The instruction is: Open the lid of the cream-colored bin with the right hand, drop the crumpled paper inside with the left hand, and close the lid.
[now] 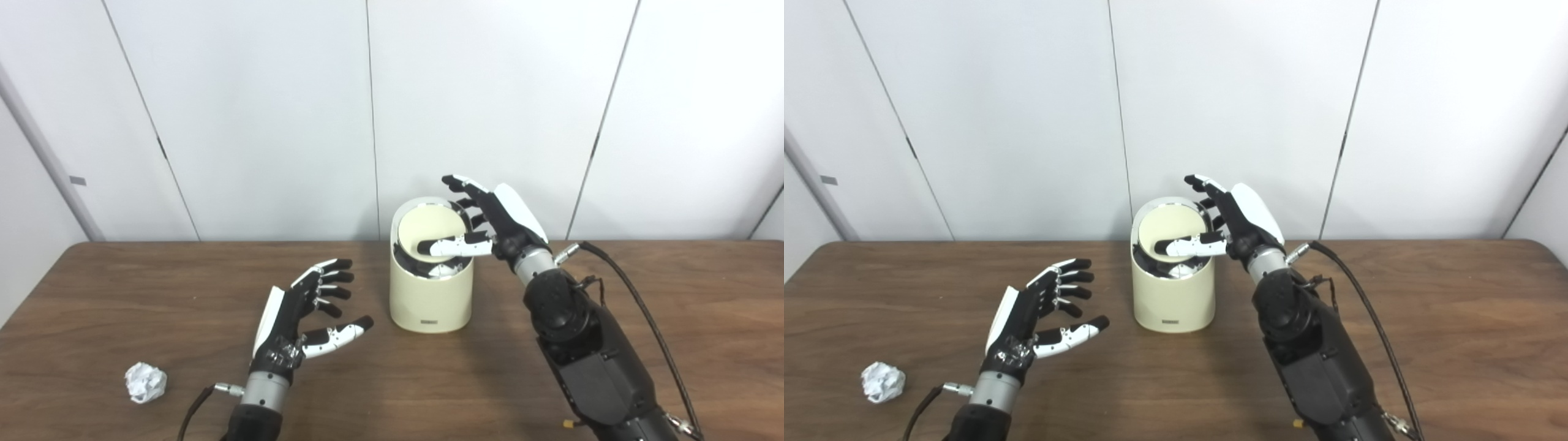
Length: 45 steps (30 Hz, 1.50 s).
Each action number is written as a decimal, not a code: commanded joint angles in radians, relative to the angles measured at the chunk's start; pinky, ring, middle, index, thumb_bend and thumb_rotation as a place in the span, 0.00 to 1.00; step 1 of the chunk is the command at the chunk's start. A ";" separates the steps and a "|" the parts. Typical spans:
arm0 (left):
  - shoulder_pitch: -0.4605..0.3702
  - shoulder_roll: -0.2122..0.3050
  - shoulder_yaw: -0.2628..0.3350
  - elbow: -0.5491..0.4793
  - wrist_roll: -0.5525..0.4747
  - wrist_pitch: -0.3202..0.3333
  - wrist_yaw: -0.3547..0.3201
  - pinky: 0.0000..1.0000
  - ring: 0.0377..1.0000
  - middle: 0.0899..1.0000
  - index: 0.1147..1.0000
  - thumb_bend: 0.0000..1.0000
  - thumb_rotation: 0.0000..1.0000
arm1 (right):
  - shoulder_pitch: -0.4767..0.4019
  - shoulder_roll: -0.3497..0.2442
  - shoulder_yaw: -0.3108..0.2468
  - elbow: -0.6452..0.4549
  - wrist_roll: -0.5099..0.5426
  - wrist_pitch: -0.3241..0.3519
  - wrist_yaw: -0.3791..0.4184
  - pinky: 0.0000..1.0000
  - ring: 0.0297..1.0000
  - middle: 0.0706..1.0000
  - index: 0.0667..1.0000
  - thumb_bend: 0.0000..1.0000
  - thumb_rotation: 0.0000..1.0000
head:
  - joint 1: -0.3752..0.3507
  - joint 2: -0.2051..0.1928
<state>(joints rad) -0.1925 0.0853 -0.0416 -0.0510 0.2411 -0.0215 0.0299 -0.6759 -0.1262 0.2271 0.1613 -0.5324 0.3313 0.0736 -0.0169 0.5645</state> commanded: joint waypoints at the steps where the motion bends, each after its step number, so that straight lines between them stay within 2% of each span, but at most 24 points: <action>1: -0.024 0.000 0.000 -0.033 0.003 -0.029 0.010 0.54 0.66 0.71 0.76 0.70 0.04 | -0.062 0.001 0.001 -0.014 -0.014 -0.007 -0.020 0.61 0.79 0.87 0.86 0.83 0.39 | 0.006 0.003; 12: -0.018 -0.005 -0.001 -0.043 0.009 -0.023 0.010 0.53 0.65 0.71 0.75 0.70 0.03 | -0.081 -0.009 0.018 0.030 -0.040 0.001 -0.019 0.62 0.81 0.88 0.86 0.81 0.37 | 0.007 0.009; 18: -0.011 -0.003 0.000 -0.050 0.004 -0.020 0.006 0.54 0.66 0.71 0.76 0.71 0.04 | -0.080 -0.022 0.025 0.052 -0.052 -0.007 -0.031 0.63 0.81 0.87 0.85 0.78 0.31 | 0.006 0.012; 22: -0.007 -0.003 0.000 -0.053 0.005 -0.019 0.006 0.53 0.65 0.71 0.75 0.70 0.03 | -0.075 -0.026 0.031 0.061 -0.063 -0.004 -0.047 0.65 0.80 0.86 0.84 0.75 0.26 | 0.007 0.015; 26: -0.004 -0.002 0.000 -0.057 0.005 -0.017 0.005 0.53 0.65 0.71 0.75 0.70 0.03 | -0.072 -0.028 0.043 0.069 -0.079 0.008 -0.060 0.69 0.82 0.86 0.83 0.73 0.15 | 0.007 0.018; 30: -0.002 -0.005 0.002 -0.063 0.004 -0.010 0.006 0.52 0.65 0.72 0.75 0.70 0.03 | -0.072 -0.036 0.065 0.071 -0.102 0.018 -0.068 0.67 0.81 0.85 0.82 0.73 0.02 | 0.006 0.022; 32: -0.003 -0.004 0.002 -0.061 0.004 -0.015 0.007 0.52 0.65 0.71 0.75 0.70 0.03 | -0.072 -0.041 0.076 0.074 -0.115 0.020 -0.071 0.64 0.80 0.85 0.82 0.73 0.01 | 0.005 0.022; 38: -0.003 -0.001 0.000 -0.052 0.000 -0.028 0.004 0.54 0.66 0.72 0.76 0.70 0.04 | -0.064 -0.050 0.089 0.068 -0.130 0.036 -0.069 0.58 0.72 0.83 0.81 0.68 0.00 | 0.005 0.022; 41: -0.004 -0.001 0.000 -0.048 0.000 -0.031 0.005 0.54 0.66 0.71 0.76 0.70 0.05 | -0.060 -0.051 0.084 0.060 -0.123 0.041 -0.067 0.62 0.74 0.82 0.81 0.66 0.00 | 0.005 0.018; 44: -0.004 -0.001 0.000 -0.043 0.000 -0.036 0.007 0.54 0.66 0.72 0.76 0.70 0.04 | -0.050 -0.045 0.049 0.038 -0.074 0.013 -0.075 0.68 0.80 0.84 0.81 0.69 0.00 | 0.005 0.016; 45: -0.005 -0.001 0.001 -0.042 -0.001 -0.034 0.007 0.54 0.66 0.72 0.76 0.70 0.05 | -0.048 -0.046 0.036 0.028 -0.058 0.002 -0.076 0.66 0.79 0.84 0.81 0.71 0.13 | 0.005 0.014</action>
<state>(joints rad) -0.1710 0.0797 -0.0422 -0.0799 0.2411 -0.0201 0.0292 -0.7213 -0.1470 0.2897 0.1942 -0.5831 0.3244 0.0021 -0.0107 0.5783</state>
